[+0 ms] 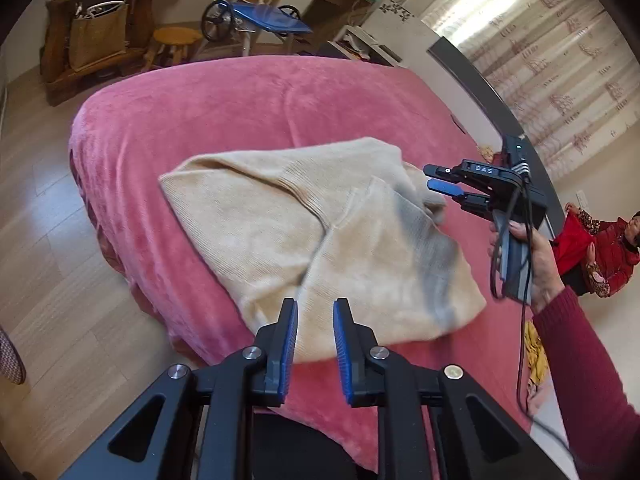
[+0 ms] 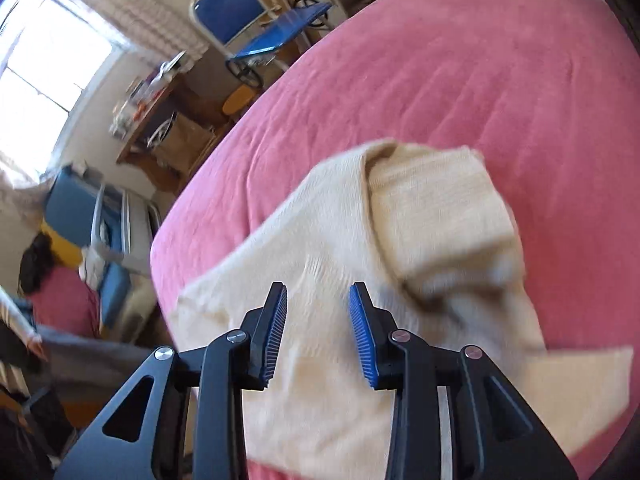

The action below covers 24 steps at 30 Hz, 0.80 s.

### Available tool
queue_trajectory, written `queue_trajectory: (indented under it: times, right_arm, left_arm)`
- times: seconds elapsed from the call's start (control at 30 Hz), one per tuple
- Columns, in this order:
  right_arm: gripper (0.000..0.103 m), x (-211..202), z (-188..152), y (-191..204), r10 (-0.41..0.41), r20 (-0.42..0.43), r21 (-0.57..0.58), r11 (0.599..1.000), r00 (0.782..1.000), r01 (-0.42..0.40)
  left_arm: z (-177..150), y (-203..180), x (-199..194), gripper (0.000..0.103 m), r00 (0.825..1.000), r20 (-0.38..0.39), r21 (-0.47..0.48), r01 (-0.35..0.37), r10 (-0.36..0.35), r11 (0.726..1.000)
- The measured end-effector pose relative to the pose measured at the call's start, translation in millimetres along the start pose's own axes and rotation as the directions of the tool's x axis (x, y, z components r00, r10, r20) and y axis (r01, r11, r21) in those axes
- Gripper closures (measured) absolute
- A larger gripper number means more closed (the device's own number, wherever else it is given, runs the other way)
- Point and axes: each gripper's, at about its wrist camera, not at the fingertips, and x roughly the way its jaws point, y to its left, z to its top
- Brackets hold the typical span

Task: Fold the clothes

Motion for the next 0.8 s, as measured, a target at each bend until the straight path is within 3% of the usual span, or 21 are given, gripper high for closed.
queue_trajectory:
  times: [0.17, 0.27, 0.37, 0.47, 0.5, 0.53, 0.63, 0.8]
  right_arm:
    - [0.065, 63.9, 37.7, -36.2, 0.023, -0.085, 0.078, 0.997, 0.996, -0.016]
    - [0.065, 86.5, 32.3, -24.8, 0.142, -0.131, 0.066, 0.989, 0.981, -0.134]
    - [0.065, 109.1, 26.9, -13.4, 0.258, -0.178, 0.059, 0.966, 0.95, -0.251]
    - [0.067, 131.7, 21.5, -2.1, 0.368, -0.225, 0.058, 0.93, 0.902, -0.364]
    - [0.067, 136.6, 19.5, 2.0, 0.425, -0.223, 0.072, 0.905, 0.877, -0.42]
    - [0.067, 134.1, 16.1, 6.1, 0.523, -0.174, 0.113, 0.852, 0.834, -0.511]
    - [0.067, 122.8, -0.9, 13.5, 0.707, 0.003, 0.189, 0.694, 0.707, -0.695]
    - [0.068, 82.5, -27.4, 22.7, 0.84, 0.224, 0.162, 0.468, 0.494, -0.869]
  left_arm:
    - [14.2, 19.5, 19.8, 0.085, 0.999, -0.039, -0.044, -0.018, 0.017, 0.999]
    - [18.2, 25.4, 36.6, 0.085, 0.998, -0.067, -0.061, -0.025, 0.021, 0.998]
    - [21.8, 23.3, 52.6, 0.085, 0.996, -0.091, -0.066, -0.018, 0.012, 0.998]
    - [23.7, 17.0, 64.4, 0.085, 0.993, -0.119, -0.064, -0.019, 0.011, 0.998]
    - [23.4, 13.8, 63.6, 0.085, 0.993, -0.119, -0.061, -0.015, 0.007, 0.998]
    - [23.2, 10.6, 62.8, 0.085, 0.993, -0.119, -0.058, -0.01, 0.003, 0.998]
    - [22.1, 0.2, 51.1, 0.085, 0.996, -0.086, -0.033, -0.009, 0.007, 0.999]
    - [18.5, -10.4, 26.7, 0.085, 0.999, -0.034, -0.024, 0.013, -0.014, 1.0]
